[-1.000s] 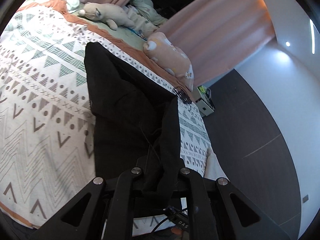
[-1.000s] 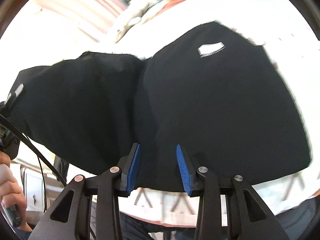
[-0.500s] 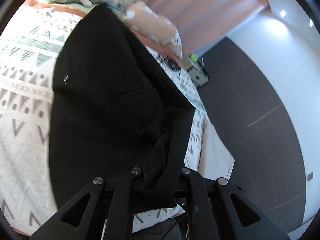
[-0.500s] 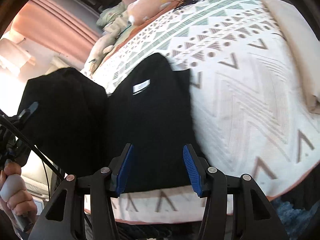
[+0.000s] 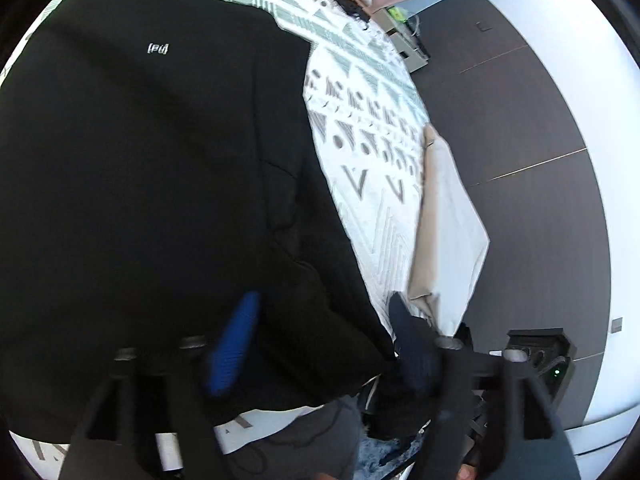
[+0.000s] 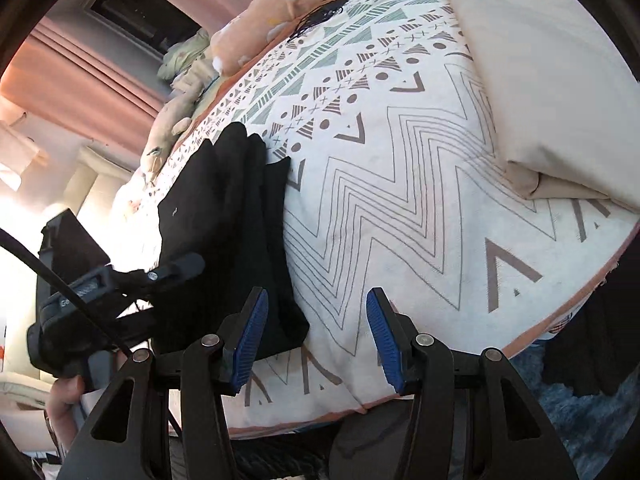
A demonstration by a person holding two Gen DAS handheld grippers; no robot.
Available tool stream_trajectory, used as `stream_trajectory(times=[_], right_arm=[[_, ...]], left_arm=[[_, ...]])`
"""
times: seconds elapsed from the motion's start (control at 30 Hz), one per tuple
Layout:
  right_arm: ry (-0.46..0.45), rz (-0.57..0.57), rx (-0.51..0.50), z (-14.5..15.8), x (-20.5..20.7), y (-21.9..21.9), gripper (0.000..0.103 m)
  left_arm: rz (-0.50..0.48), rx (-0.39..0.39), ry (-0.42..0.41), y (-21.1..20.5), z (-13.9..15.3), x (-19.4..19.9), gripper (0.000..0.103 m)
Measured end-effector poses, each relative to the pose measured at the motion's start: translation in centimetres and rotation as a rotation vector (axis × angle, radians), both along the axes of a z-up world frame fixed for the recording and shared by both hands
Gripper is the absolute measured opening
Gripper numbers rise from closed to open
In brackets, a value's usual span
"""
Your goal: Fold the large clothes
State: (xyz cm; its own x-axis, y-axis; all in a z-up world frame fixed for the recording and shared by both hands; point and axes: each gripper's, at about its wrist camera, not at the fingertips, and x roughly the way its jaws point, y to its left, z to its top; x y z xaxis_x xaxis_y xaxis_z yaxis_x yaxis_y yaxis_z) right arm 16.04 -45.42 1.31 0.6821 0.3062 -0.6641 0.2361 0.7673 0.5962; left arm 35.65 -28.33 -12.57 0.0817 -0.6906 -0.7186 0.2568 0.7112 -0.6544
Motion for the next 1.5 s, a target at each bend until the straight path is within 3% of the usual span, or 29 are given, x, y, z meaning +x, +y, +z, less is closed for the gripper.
stream_trajectory(times=[0.03,0.2,0.4,0.6,0.83,0.87,0.9,0.93,1.23,1.5], right_arm=[[-0.005,0.002,0.002,0.1,0.1,-0.1,0.049],[-0.054,0.032,0.023,1.4,1.0,0.8,0.049],[-0.105,0.101,0.064,2.4,2.5,2.8,0.049],[-0.105,0.160,0.055,2.7,4.8,5.2,0.049],[-0.046,0.193,-0.005,1.3,7.5,8.1,0.049],[-0.046,0.198,-0.013,1.3,7.8,8.5,0.046],[-0.049,0.196,-0.027,1.1,8.0,8.6,0.037],[-0.052,0.191,-0.033,1.1,8.0,8.8,0.013],[-0.174,0.216,0.228,-0.4,5.2,5.4,0.007],[-0.111,0.169,0.287,-5.5,3.6,2.8,0.006]], left_arm=[[0.004,0.000,-0.016,0.3,0.5,-0.1,0.086],[0.061,-0.033,-0.049,3.3,2.6,-0.2,0.086],[0.166,0.030,-0.136,9.3,4.8,-0.7,0.086],[0.274,0.084,-0.160,16.2,4.6,-0.6,0.086],[0.331,0.127,-0.121,20.0,2.5,-3.1,0.086],[0.333,0.131,-0.114,20.3,2.1,-3.4,0.086],[0.334,0.134,-0.108,20.8,2.0,-3.8,0.086],[0.335,0.137,-0.100,21.1,1.9,-3.8,0.086],[0.316,0.135,-0.096,20.2,0.7,-3.1,0.086],[0.286,0.139,-0.091,19.3,-0.3,-2.8,0.086]])
